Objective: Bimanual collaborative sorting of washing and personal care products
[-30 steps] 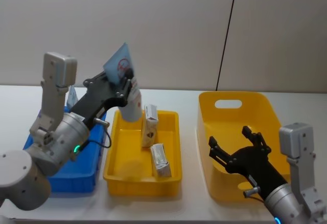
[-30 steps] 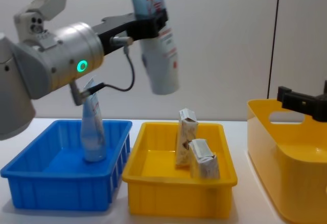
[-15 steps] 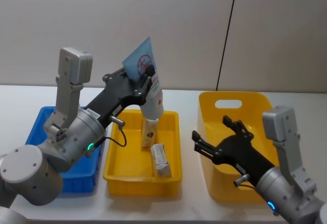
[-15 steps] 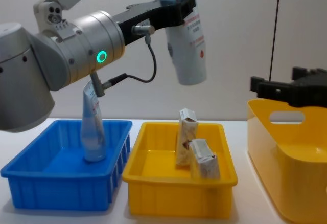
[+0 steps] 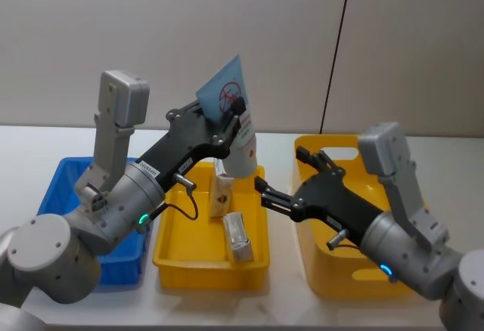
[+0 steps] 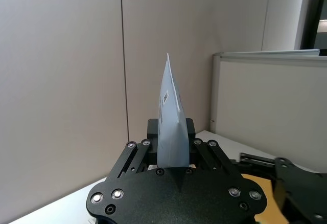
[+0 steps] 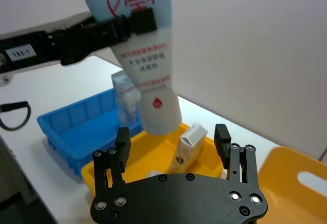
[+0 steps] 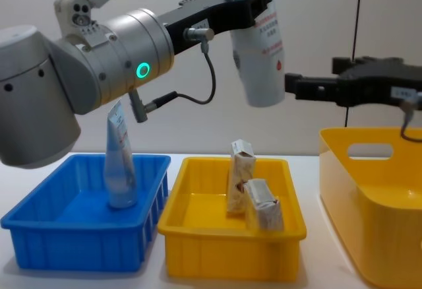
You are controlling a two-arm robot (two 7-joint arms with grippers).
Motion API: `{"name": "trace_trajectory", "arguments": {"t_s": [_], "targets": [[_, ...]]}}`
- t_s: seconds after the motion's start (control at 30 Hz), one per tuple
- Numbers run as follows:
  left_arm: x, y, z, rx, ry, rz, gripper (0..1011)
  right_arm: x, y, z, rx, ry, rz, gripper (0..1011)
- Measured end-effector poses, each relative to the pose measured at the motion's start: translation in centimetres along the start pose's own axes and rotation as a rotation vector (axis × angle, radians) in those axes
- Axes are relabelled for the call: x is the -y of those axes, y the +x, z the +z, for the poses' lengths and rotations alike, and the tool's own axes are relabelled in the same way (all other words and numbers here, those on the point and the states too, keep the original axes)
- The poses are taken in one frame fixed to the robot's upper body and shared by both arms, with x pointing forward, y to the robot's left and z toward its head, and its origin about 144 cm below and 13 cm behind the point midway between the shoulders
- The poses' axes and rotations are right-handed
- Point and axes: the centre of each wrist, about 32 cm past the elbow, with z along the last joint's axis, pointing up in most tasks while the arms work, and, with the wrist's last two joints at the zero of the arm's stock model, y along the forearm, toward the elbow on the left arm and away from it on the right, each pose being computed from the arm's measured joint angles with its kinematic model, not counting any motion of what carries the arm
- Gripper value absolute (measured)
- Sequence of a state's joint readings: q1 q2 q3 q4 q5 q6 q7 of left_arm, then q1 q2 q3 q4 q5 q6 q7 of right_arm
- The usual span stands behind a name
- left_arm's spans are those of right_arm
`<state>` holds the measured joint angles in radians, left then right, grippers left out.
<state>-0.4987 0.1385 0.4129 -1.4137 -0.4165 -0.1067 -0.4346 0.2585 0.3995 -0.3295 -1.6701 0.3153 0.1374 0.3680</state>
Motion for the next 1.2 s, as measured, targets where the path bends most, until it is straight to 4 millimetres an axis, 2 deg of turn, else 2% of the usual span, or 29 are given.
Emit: {"name": "trace_trajectory", "arguments": {"t_s": [0.4, 0.53, 0.63, 0.67, 0.7, 0.83, 1.07, 1.1, 1.13, 1.2], "targets": [[0.1, -0.6, 0.1, 0.004, -0.005, -0.038, 253, -2.4, 1.2, 1.8, 0.055, 0.007, 0.082, 978], [0.2, -0.7, 0.2, 0.005, -0.005, -0.045, 253, -3.3, 1.6, 2.4, 0.069, 0.008, 0.102, 904], [0.2, -0.8, 0.2, 0.006, -0.005, -0.049, 253, -3.8, 1.8, 2.6, 0.073, 0.004, 0.114, 802], [0.2, -0.8, 0.2, 0.006, -0.005, -0.051, 253, -3.9, 1.9, 2.7, 0.073, 0.003, 0.116, 802], [0.2, -0.8, 0.2, 0.006, -0.005, -0.052, 252, -4.1, 1.9, 2.8, 0.073, 0.001, 0.119, 735], [0.2, -0.9, 0.2, 0.007, -0.005, -0.054, 257, -4.6, 2.2, 2.9, 0.068, -0.008, 0.128, 616], [0.2, -0.9, 0.2, 0.007, -0.006, -0.058, 427, -5.4, 2.6, 3.1, 0.053, -0.020, 0.131, 406], [0.2, -0.9, 0.2, 0.007, -0.006, -0.059, 494, -5.5, 2.7, 3.2, 0.049, -0.023, 0.130, 368], [0.2, -0.9, 0.2, 0.007, -0.006, -0.059, 494, -5.6, 2.7, 3.2, 0.047, -0.024, 0.130, 355], [0.2, -0.9, 0.2, 0.007, -0.006, -0.060, 594, -5.7, 2.8, 3.2, 0.042, -0.026, 0.126, 306]]}}
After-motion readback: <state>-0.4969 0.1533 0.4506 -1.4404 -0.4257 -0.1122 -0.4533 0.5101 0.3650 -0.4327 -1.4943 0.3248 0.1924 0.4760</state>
